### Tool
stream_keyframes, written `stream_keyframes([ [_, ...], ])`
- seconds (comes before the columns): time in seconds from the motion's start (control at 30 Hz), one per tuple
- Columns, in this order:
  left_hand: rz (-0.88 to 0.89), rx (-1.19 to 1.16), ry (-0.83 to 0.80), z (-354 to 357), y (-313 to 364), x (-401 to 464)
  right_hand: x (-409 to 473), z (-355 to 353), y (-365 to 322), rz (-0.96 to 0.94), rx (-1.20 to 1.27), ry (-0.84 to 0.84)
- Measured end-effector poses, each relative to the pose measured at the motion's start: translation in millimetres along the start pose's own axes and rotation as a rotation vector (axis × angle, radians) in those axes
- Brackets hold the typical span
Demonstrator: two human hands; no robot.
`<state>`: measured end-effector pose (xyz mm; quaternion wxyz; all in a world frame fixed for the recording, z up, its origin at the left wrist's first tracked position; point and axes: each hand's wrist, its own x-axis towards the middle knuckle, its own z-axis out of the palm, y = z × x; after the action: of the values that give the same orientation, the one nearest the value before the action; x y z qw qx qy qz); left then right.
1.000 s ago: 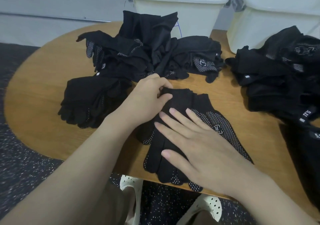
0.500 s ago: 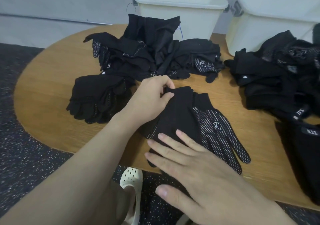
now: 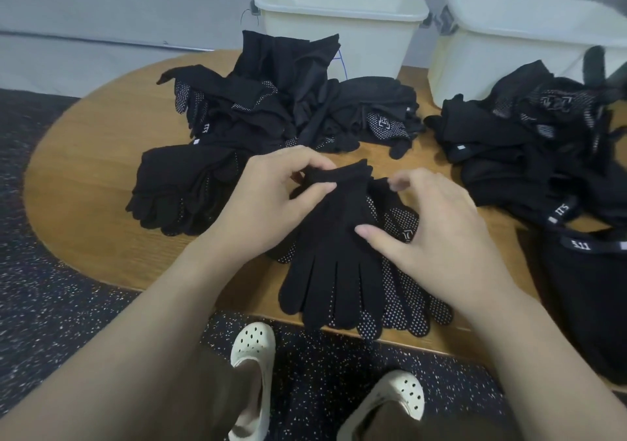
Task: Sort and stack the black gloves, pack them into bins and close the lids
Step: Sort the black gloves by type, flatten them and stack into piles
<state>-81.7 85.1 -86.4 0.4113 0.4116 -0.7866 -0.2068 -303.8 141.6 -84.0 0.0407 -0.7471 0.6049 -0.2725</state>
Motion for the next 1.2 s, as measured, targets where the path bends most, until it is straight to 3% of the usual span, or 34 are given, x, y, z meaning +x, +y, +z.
stream_keyframes([
  [0.27,0.015,-0.036,-0.042,-18.5,26.9,-55.6,12.8,-14.2,17.2,0.002,0.131,-0.295],
  [0.6,0.091,0.084,-0.293,-14.0,22.6,-78.6,12.6,-8.4,16.9,-0.012,0.151,-0.299],
  [0.73,0.038,0.03,-0.196,-11.6,26.4,-79.1,1.2,-4.3,-0.2,-0.081,0.163,-0.217],
  [0.83,-0.003,0.111,-0.111,-8.4,24.0,-77.3,-12.1,2.3,-20.8,-0.112,0.097,-0.278],
  [1.03,-0.022,0.452,-0.532,-8.5,15.3,-81.2,-42.1,17.4,-46.4,-0.148,-0.054,-0.402],
  [1.2,-0.011,0.566,-0.677,-14.8,17.5,-81.0,-55.3,19.5,-43.2,-0.122,-0.168,-0.485],
])
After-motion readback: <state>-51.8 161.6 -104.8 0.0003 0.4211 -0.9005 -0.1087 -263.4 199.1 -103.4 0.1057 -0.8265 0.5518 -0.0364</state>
